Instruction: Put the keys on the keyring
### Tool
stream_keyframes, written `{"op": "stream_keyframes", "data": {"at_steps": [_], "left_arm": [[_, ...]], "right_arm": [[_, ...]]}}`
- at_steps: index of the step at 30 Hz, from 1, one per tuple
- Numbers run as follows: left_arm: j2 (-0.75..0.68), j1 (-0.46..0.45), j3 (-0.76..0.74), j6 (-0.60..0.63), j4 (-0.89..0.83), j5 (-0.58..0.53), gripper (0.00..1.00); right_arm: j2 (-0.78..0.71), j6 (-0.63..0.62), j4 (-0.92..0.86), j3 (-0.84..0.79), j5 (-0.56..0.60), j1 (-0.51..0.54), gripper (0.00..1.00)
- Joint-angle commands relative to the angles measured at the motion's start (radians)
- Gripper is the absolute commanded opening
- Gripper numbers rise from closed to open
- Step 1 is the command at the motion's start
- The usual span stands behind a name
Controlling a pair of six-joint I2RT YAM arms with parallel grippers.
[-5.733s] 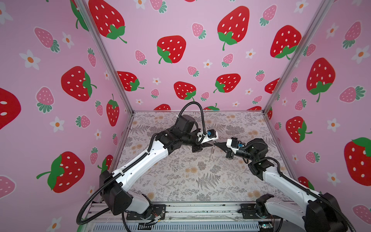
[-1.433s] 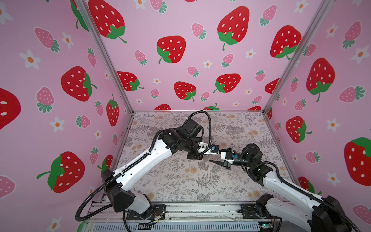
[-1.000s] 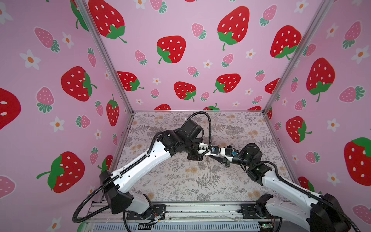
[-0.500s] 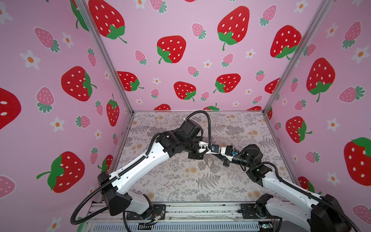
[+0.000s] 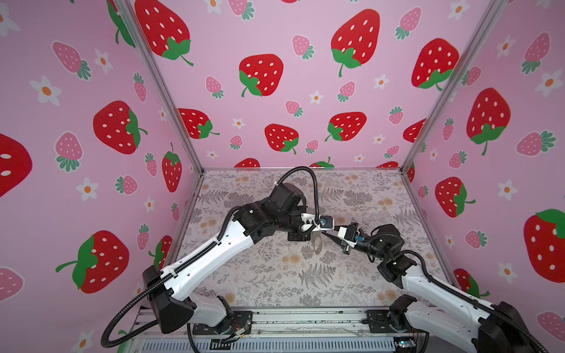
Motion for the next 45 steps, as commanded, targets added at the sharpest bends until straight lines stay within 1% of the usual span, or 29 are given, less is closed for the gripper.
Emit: {"op": "stream_keyframes", "data": {"at_steps": [1, 2, 3, 8, 9, 12, 16, 19, 23, 26, 31, 40, 45], "left_arm": [[-0.028, 0.007, -0.005, -0.010, 0.046, 0.026, 0.00], [-0.029, 0.007, -0.008, -0.009, 0.047, 0.026, 0.00], [-0.031, 0.008, -0.008, -0.007, 0.048, 0.026, 0.00], [-0.029, 0.011, -0.011, 0.000, 0.050, 0.031, 0.00], [-0.029, 0.012, -0.011, -0.001, 0.052, 0.034, 0.00], [-0.030, 0.011, -0.014, -0.002, 0.062, 0.035, 0.00], [-0.034, 0.011, -0.019, -0.006, 0.072, 0.035, 0.00], [-0.037, 0.012, -0.025, -0.012, 0.082, 0.037, 0.00], [-0.041, 0.012, -0.031, -0.016, 0.086, 0.021, 0.00], [-0.044, 0.013, -0.034, -0.018, 0.088, 0.008, 0.00], [-0.045, 0.013, -0.036, -0.019, 0.086, -0.012, 0.00], [-0.041, 0.013, -0.039, -0.023, 0.099, -0.035, 0.00], [-0.041, 0.013, -0.038, -0.029, 0.103, -0.050, 0.00]], "right_arm": [[-0.042, -0.049, -0.005, -0.013, 0.053, 0.004, 0.35], [-0.044, -0.062, -0.011, -0.014, 0.055, 0.002, 0.37], [-0.076, -0.068, -0.019, -0.013, 0.057, 0.001, 0.37], [-0.102, -0.067, -0.055, 0.026, 0.040, -0.001, 0.36], [-0.105, -0.065, -0.060, 0.036, 0.039, -0.001, 0.35], [-0.098, -0.070, -0.083, 0.067, 0.046, -0.001, 0.28], [-0.077, -0.085, -0.127, 0.107, 0.020, 0.000, 0.20], [-0.065, -0.083, -0.130, 0.117, -0.006, 0.000, 0.18], [-0.058, -0.084, -0.145, 0.123, -0.034, 0.000, 0.18], [-0.060, -0.086, -0.143, 0.116, -0.024, 0.000, 0.19], [-0.068, -0.099, -0.168, 0.112, 0.040, 0.001, 0.21], [-0.058, -0.092, -0.176, 0.119, 0.010, 0.000, 0.20], [-0.062, -0.109, -0.188, 0.111, 0.030, 0.000, 0.20]]}}
